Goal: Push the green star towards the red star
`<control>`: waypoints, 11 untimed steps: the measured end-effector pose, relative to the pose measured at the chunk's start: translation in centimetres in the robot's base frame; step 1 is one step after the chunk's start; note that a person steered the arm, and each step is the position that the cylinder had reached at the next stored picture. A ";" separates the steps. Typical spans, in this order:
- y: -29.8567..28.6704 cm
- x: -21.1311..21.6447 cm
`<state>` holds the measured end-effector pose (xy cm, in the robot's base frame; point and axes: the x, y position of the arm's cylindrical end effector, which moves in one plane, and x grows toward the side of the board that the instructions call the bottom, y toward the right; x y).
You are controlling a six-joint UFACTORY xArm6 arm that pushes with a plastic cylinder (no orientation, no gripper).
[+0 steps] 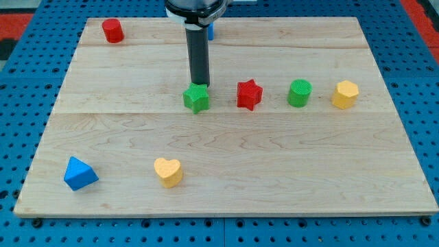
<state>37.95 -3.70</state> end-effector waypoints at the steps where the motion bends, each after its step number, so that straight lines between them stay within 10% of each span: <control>1: -1.7 0.2; 4: -9.2 4.7; 11: -2.0 6.9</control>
